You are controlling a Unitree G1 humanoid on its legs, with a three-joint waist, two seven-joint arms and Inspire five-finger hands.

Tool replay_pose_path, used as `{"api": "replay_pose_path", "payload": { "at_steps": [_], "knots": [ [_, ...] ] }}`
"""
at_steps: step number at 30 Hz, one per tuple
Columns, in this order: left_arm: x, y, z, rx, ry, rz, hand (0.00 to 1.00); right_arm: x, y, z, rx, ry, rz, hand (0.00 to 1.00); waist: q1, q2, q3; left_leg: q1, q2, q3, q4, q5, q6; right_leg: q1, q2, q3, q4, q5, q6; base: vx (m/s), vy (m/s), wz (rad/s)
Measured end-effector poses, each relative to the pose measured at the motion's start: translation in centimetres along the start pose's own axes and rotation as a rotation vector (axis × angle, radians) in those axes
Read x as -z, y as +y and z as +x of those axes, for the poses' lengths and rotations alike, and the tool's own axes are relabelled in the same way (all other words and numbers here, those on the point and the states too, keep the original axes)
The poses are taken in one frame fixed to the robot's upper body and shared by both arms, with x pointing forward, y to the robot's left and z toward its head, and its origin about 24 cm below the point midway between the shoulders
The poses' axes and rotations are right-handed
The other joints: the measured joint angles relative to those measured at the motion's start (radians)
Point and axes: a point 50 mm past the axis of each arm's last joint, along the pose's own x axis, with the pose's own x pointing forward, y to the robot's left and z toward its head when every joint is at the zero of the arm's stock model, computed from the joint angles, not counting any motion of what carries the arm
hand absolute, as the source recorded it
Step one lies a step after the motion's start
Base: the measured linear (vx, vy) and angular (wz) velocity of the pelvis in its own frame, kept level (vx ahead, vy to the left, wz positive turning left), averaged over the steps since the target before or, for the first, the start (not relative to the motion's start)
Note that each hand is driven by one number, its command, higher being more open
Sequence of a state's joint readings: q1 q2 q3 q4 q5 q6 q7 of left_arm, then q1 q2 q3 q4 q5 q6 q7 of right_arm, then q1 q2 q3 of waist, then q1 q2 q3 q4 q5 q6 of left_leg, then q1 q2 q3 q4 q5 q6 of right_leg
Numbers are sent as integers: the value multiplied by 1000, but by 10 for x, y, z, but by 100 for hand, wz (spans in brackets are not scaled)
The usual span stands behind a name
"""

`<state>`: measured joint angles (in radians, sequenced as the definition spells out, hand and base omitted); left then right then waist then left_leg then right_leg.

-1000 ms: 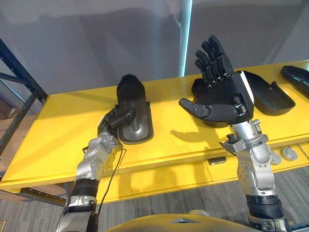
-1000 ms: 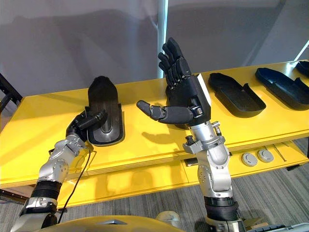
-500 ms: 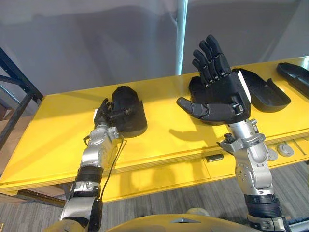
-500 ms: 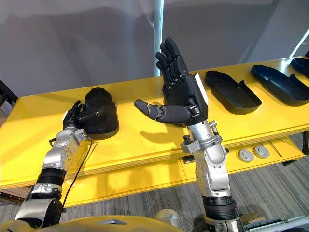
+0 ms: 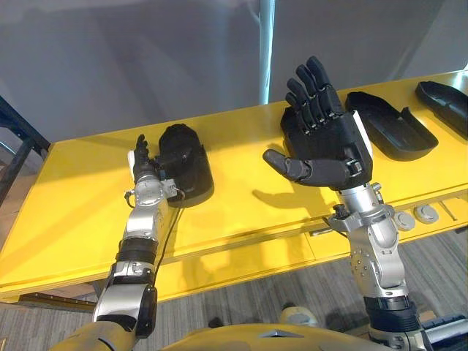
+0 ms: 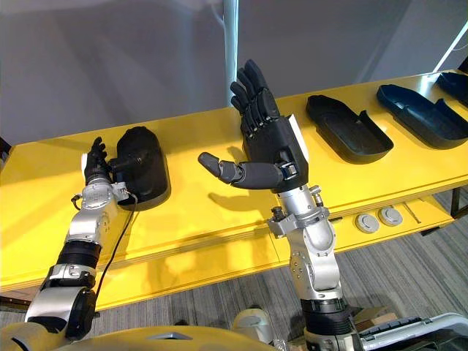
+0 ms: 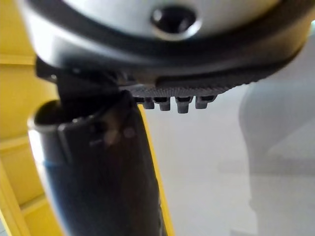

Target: Walk over and take three plastic housings, then place them on the shelf

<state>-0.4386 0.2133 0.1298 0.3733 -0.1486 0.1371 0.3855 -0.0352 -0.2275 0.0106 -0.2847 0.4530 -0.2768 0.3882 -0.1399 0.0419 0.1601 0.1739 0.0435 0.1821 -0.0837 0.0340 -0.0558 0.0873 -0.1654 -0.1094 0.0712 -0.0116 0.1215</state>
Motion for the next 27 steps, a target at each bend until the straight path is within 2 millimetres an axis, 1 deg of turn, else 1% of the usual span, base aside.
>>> {"api": "replay_pose_path", "payload": {
  "at_steps": [1, 2, 3, 5, 6, 7, 8, 9, 11, 12, 14, 15, 16, 18, 19, 21, 23, 24, 25, 27],
  "knots": [
    [-8, 1, -1, 4, -43, -20, 100, 0, 0, -1, 2, 2, -1, 100, 0, 0, 0, 0, 0, 0, 0, 0, 0, 0, 0, -1, 0, 0, 0, 0, 0, 3],
    [-25, 0, -4, 14, -138, -57, 100, 0, 0, -4, 10, 1, -14, 100, 3, 0, 0, -1, 0, -2, 0, -1, 0, 0, 0, -3, 0, -1, -1, 0, 0, 4],
    [-35, 0, -6, 19, -192, -78, 100, 0, 0, -5, 14, 0, -23, 100, 3, 0, 0, -3, 0, -4, 0, -1, 0, 0, 0, -5, 0, -2, -2, 0, 0, 7],
    [-71, 2, -19, 40, -398, -162, 100, 0, 1, -5, 36, -1, -63, 100, 3, 0, 0, -6, 0, -12, 0, -1, 0, 1, 0, -12, 0, -3, -4, 0, 0, 8],
    [-79, 3, -24, 46, -447, -184, 100, 0, 1, -5, 45, 0, -72, 100, 3, 0, 0, -6, 1, -13, 0, -1, 0, 2, 0, -15, 0, -3, -4, 0, 0, 6],
    [-91, 8, -35, 54, -537, -224, 100, 0, 0, -5, 60, 0, -76, 100, 3, 1, 0, -6, 1, -16, 0, -1, -1, 3, 0, -20, 0, -4, -5, 8, -2, 4],
    [-97, 13, -44, 54, -595, -252, 100, 0, 0, -5, 69, 0, -74, 100, 2, 2, -1, -6, 1, -17, 0, -1, -1, 3, 0, -21, 0, -5, -5, 16, -5, 5],
    [-100, 22, -59, 60, -665, -308, 100, 0, -1, -6, 88, -2, -70, 100, 3, 5, -1, -7, 2, -20, 0, -1, -1, 5, 0, -25, -1, -5, -6, 17, -7, 6],
    [-96, 31, -74, 60, -689, -360, 100, 1, -3, -8, 117, 4, -77, 100, 7, 8, -2, -7, 2, -26, 0, -1, -1, 9, -1, -32, -3, -6, -6, 4, -6, 10],
    [-88, 39, -87, 57, -682, -396, 100, 0, -7, -14, 158, 19, -98, 100, 18, 9, -3, -7, 2, -32, 0, -1, -1, 15, -1, -39, -6, -6, -6, -4, -6, 14],
    [-77, 47, -100, 56, -653, -426, 100, -1, -12, -22, 211, 41, -142, 100, 29, 9, -3, -8, 2, -44, -1, -1, -1, 24, -3, -53, -11, -7, -6, -6, -8, 21],
    [-67, 54, -110, 47, -627, -421, 100, -4, -16, -28, 253, 51, -186, 100, 34, 9, -3, -10, 2, -53, -3, -1, -1, 31, -4, -60, -19, -7, -5, -3, -7, 23],
    [-63, 58, -115, 41, -613, -410, 100, -6, -19, -30, 271, 52, -203, 100, 38, 9, -3, -11, 2, -56, -3, -1, -1, 34, -4, -66, -22, -6, -4, -6, -7, 20],
    [-50, 71, -130, 44, -576, -399, 100, -18, -28, -41, 350, 46, -294, 100, 58, 7, -7, -17, 2, -70, -4, 0, -1, 38, -5, -81, -24, -6, -4, -8, -5, 17],
    [-49, 75, -133, 38, -577, -386, 100, -22, -29, -42, 366, 40, -318, 100, 59, 6, -7, -21, 3, -73, -4, 1, -1, 38, -5, -82, -25, -6, -4, -3, -3, 18],
    [-46, 88, -141, -6, -596, -332, 100, -36, -36, -51, 419, 21, -384, 100, 62, 1, -11, -27, 3, -80, -3, 3, -2, 39, -6, -90, -31, -4, -2, 1, -2, 10],
    [-44, 96, -146, -12, -611, -304, 100, -42, -42, -59, 466, 27, -419, 100, 60, -6, -24, -31, 3, -79, -4, 2, -2, 39, -6, -90, -39, -1, 1, 0, 0, 0],
    [-44, 97, -147, 9, -616, -304, 100, -44, -45, -63, 486, 33, -432, 100, 61, -9, -27, -31, 3, -79, -4, 2, -2, 39, -7, -90, -39, -1, 1, 0, 0, 0],
    [-56, 109, -167, 201, -767, -307, 100, -48, -52, -89, 609, 70, -449, 100, 57, -34, -36, -28, 4, -69, -4, -9, -8, 37, -6, -80, -37, -2, 2, 0, 0, 0],
    [-56, 109, -167, 201, -767, -307, 100, -48, -52, -89, 610, 70, -449, 100, 57, -34, -36, -28, 4, -69, -4, -9, -8, 37, -6, -80, -37, -2, 2, 0, 0, 0]
  ]
}}
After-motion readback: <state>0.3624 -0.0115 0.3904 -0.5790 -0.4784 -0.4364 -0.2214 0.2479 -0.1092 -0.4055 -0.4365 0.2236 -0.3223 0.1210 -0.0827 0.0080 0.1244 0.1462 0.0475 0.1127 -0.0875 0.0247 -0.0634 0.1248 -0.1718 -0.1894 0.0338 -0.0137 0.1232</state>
